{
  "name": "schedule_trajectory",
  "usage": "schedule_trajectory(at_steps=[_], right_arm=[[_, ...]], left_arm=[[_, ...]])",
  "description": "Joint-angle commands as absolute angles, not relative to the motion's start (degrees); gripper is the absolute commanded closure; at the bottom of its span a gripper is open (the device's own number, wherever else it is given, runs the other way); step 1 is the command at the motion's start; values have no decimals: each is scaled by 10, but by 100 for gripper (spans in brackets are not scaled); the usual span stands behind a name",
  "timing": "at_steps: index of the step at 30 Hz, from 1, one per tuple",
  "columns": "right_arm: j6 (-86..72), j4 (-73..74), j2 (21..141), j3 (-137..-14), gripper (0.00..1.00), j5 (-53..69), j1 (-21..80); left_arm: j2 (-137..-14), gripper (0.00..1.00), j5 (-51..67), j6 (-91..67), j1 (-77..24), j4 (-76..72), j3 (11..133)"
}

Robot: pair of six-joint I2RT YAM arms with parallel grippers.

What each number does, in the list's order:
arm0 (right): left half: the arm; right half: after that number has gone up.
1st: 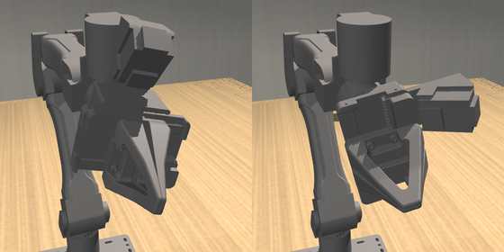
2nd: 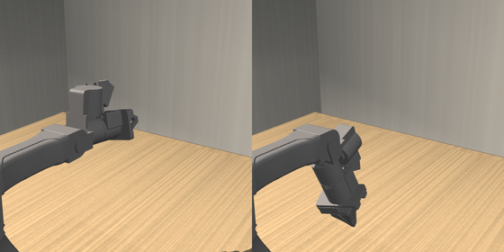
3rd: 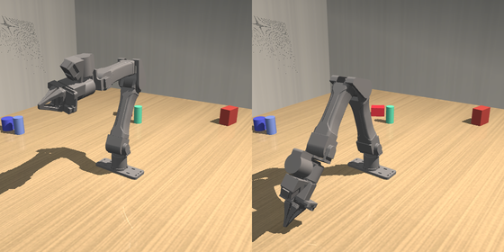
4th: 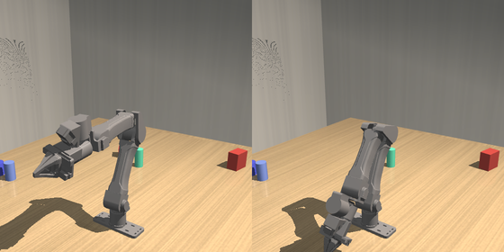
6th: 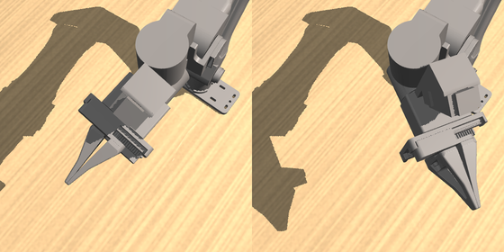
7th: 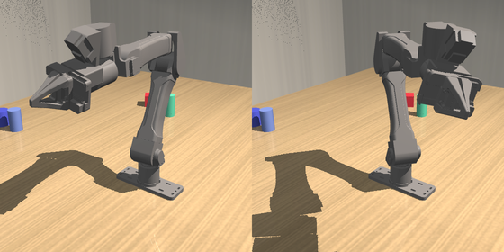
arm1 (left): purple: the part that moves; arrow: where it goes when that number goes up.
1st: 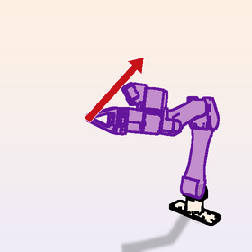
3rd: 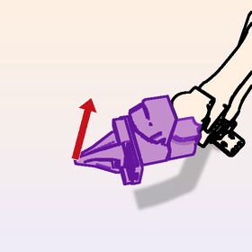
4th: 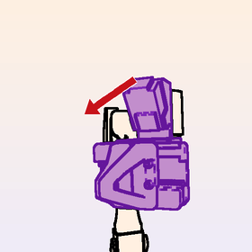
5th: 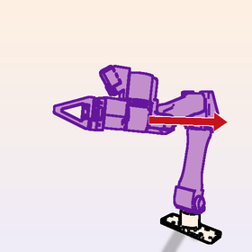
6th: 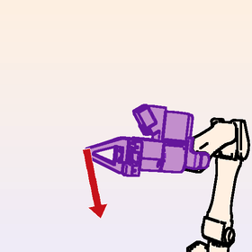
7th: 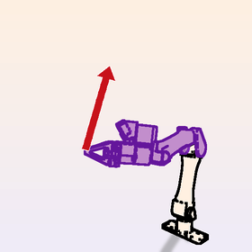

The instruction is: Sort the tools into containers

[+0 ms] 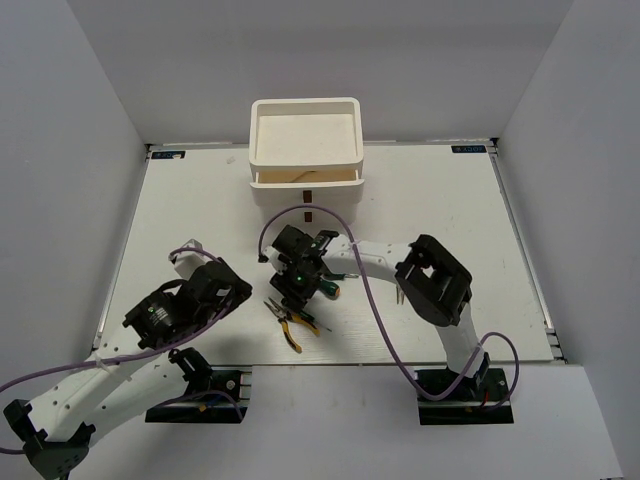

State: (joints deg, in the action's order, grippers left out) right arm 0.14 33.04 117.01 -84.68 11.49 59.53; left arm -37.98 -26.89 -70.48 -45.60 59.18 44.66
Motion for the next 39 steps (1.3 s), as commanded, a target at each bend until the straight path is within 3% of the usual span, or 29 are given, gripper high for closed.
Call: schedule_trajectory(at_steps=[1, 7, 13, 16, 17, 19, 20, 24, 28, 34, 39], right_arm=[[-17, 304, 1179, -859, 53, 86, 609], [-13, 287, 1181, -832, 54, 35, 628], [-8, 267, 1184, -797, 67, -48, 642], [-3, 265, 1182, -782, 78, -69, 639], [-4, 268, 1182, -779, 87, -71, 637], [-3, 285, 1174, -783, 95, -55, 628], [-3, 290, 1166, -794, 100, 37, 623], [62, 321, 1097, -846, 100, 205, 579], [170, 366, 1050, -962, 100, 293, 539], [329, 465, 1062, -1131, 100, 284, 456], [464, 472, 1047, -1155, 100, 301, 404]], left_arm=[[-378, 36, -279, -704, -455, 600, 457], [-378, 36, -279, -704, -455, 606, 457], [-383, 36, -279, -704, -455, 606, 457], [-389, 37, -273, -704, -455, 594, 445], [-389, 37, -268, -704, -455, 586, 440], [-397, 37, -256, -693, -455, 571, 433], [-403, 37, -256, -693, -455, 565, 433], [-428, 38, -236, -679, -455, 554, 433], [-441, 38, -223, -666, -455, 540, 423], [-473, 38, -172, -644, -455, 503, 395], [-512, 38, -158, -624, -455, 483, 400]])
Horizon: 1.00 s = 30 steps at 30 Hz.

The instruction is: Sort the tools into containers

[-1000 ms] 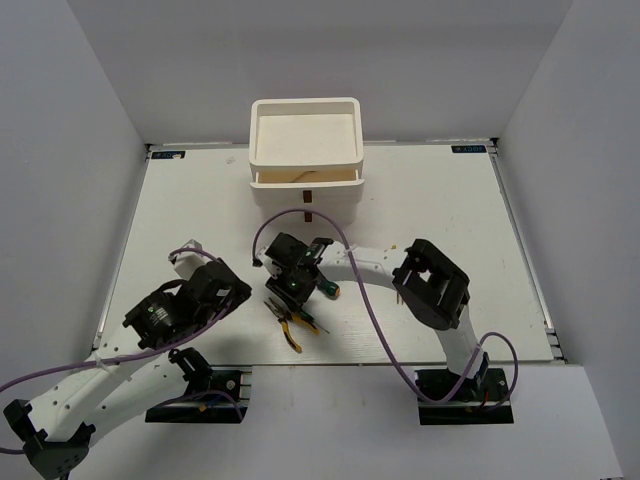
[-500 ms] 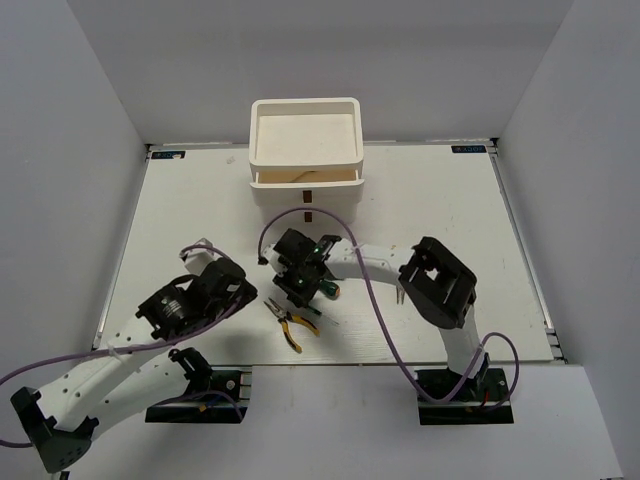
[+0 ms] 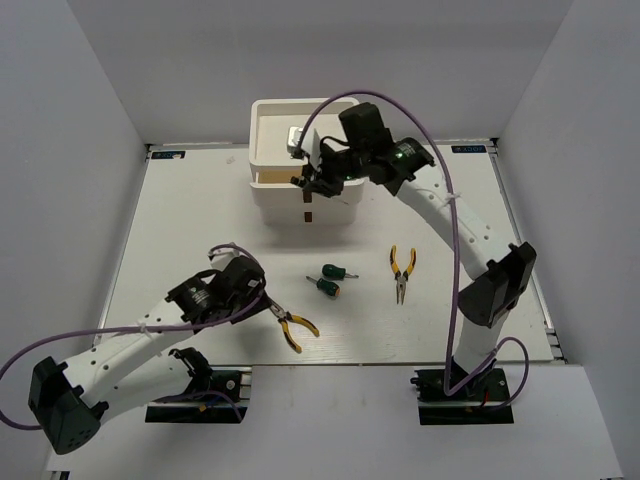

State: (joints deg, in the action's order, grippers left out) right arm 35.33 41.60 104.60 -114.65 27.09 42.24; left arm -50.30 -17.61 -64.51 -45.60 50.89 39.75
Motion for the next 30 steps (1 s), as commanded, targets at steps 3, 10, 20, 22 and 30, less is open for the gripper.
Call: schedule_trajectory(at_steps=[3, 10, 20, 22, 30], right_arm=[[521, 476, 1042, -1161, 100, 317, 389], [598, 500, 1040, -1179, 100, 391, 356], [588, 518, 1047, -1241, 100, 432, 354], [579, 488, 1049, -1223, 100, 428, 352], [554, 338, 1086, -1169, 100, 435, 338]], left_arm=[[-530, 38, -153, -609, -455, 476, 405], [-546, 38, -142, -593, -455, 458, 405], [-556, 38, -137, -588, -455, 452, 405], [-562, 38, -137, -583, -455, 447, 405], [-568, 38, -132, -583, -455, 446, 410]])
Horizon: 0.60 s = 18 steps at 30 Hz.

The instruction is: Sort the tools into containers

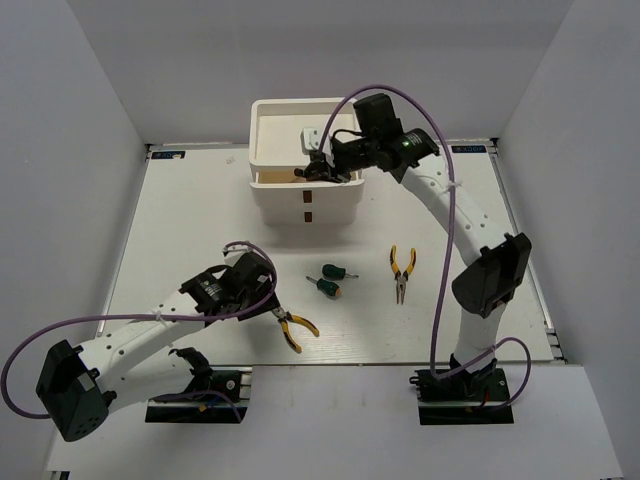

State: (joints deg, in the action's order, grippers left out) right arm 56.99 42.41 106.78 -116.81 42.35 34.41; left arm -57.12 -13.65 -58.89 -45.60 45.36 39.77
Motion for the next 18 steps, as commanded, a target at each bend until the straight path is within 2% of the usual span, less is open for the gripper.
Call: schedule_trajectory(at_steps=[1, 5, 16, 17, 18], right_arm=[[549, 338, 1086, -1175, 100, 435, 337], [563, 354, 1110, -1197, 100, 438, 333], [604, 388, 1121, -1158, 100, 435, 332], [606, 396, 1122, -1161, 88, 432, 332], [617, 403, 1131, -1163, 80, 427, 332]], left_arm=[[-568, 38, -132, -583, -455, 446, 410], [-562, 38, -132, -583, -455, 446, 405], [-575, 35, -127, -577, -455, 441, 410], [-580, 35, -127, -577, -455, 441, 410], [-580, 35, -127, -577, -455, 441, 410]])
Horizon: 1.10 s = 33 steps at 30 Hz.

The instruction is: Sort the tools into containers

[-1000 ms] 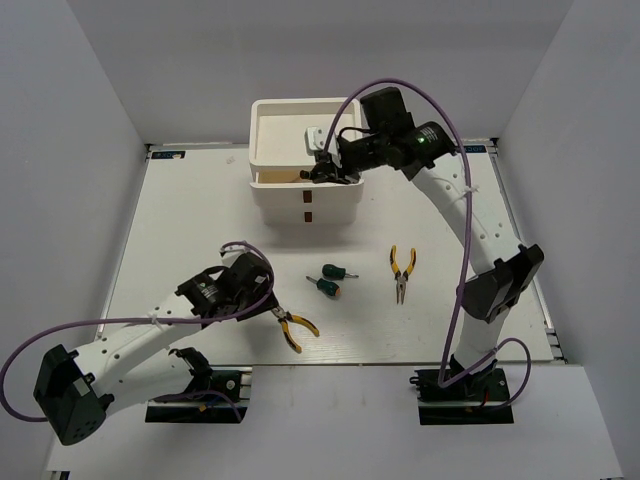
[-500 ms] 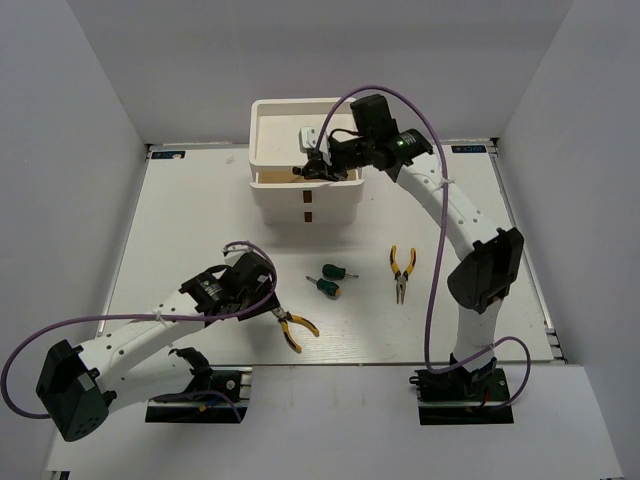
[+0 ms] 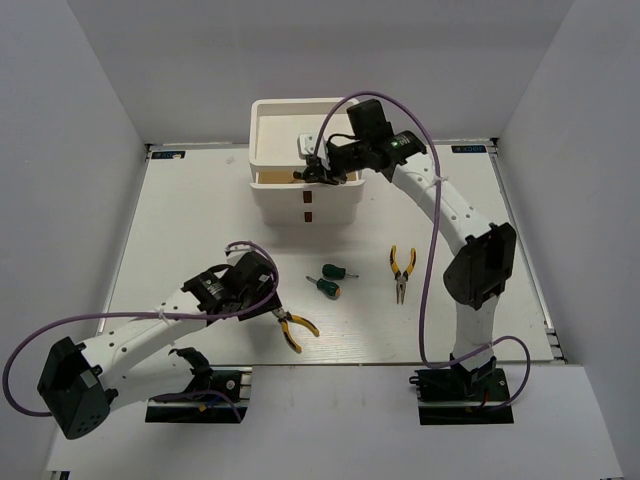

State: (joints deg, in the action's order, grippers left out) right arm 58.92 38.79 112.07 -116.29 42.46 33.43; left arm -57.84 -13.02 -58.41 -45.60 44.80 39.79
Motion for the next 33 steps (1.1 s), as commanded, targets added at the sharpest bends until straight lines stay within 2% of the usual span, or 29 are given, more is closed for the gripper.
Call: schedule_trajectory(at_steps=[1, 2, 5, 9, 11, 12, 13, 14, 15, 22, 28, 33], right_arm=[[620, 408, 1133, -1164, 71, 423, 333], [621, 410, 1134, -1163, 60, 415, 331], [614, 398, 1130, -1158, 45, 403, 333], [595, 364, 1114, -1138, 13, 389, 332], [577, 353, 1105, -1136, 13, 388, 333], [553, 331, 1101, -1138, 19, 391, 332], [538, 325, 1092, -1138, 31, 403, 331], [506, 320, 1087, -1138, 55, 413, 328], [496, 310, 1081, -1135, 100, 433, 324], [522, 365, 1080, -1110, 100, 469, 327], [575, 464, 1134, -1168, 100, 435, 328], [542, 383, 1131, -1114, 100, 354, 338]], left_arm=[[-580, 35, -127, -577, -455, 441, 410], [-580, 35, -127, -577, -455, 441, 410], [-580, 35, -127, -577, -455, 441, 410], [-580, 35, -127, -572, -455, 441, 410], [-586, 35, -127, -572, -455, 441, 416], [-592, 35, -127, -572, -455, 441, 416], [-592, 35, -127, -572, -455, 441, 416], [-592, 35, -127, -572, -455, 441, 416], [-592, 35, -127, -572, -455, 436, 416], [-598, 35, -127, -567, -455, 436, 422], [-592, 35, -127, -567, -455, 436, 417], [-592, 35, -127, -567, -455, 436, 417]])
